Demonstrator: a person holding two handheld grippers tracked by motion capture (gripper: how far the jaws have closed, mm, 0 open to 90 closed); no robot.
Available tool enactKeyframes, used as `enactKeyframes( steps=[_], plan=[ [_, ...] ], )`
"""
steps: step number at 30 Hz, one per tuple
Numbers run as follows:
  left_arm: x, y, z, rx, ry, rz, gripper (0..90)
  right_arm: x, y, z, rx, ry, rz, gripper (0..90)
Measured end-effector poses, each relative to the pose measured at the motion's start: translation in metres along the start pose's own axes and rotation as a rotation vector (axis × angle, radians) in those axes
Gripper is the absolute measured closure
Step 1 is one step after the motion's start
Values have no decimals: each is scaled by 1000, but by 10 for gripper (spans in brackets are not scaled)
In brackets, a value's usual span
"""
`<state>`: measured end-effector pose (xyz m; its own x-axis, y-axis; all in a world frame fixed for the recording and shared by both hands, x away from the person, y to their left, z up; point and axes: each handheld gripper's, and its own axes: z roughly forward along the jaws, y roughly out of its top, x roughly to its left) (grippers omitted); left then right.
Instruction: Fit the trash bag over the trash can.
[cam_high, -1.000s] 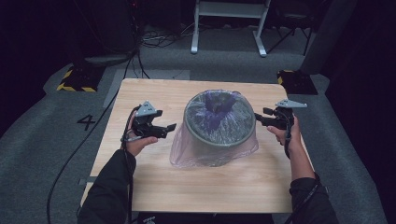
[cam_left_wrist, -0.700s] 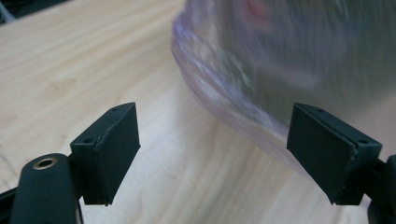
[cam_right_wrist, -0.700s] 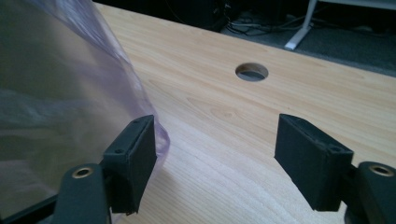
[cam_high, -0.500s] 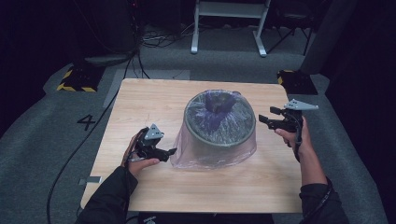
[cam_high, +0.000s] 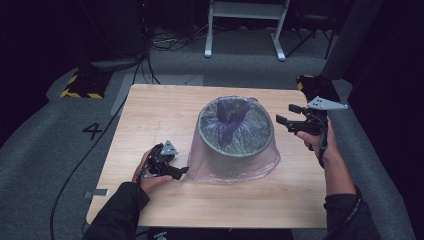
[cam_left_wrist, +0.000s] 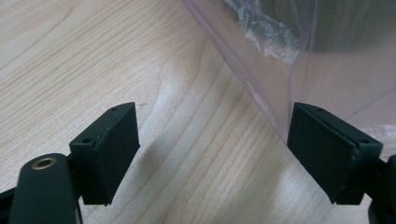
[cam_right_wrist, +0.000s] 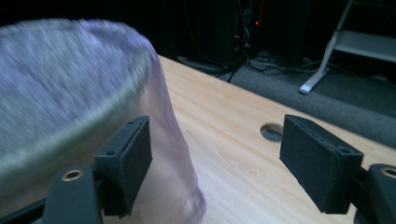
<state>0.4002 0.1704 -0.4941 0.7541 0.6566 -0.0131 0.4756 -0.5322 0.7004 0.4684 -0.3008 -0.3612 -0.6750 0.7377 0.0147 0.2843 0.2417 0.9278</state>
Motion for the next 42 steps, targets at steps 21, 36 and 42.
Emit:
enactKeyframes(
  steps=[21, 36, 42],
  plan=[
    [26, -3, -16, -104, 102, -118, 160, 68, 63, 7, -10, 151, -182, 249],
    [30, -16, -3, -21, 114, -105, 159, 101, 72, 30, 84, 212, -271, 289],
    [27, -16, -2, -21, 100, -101, 151, 104, 67, 43, 151, 221, -263, 293]
  ],
)
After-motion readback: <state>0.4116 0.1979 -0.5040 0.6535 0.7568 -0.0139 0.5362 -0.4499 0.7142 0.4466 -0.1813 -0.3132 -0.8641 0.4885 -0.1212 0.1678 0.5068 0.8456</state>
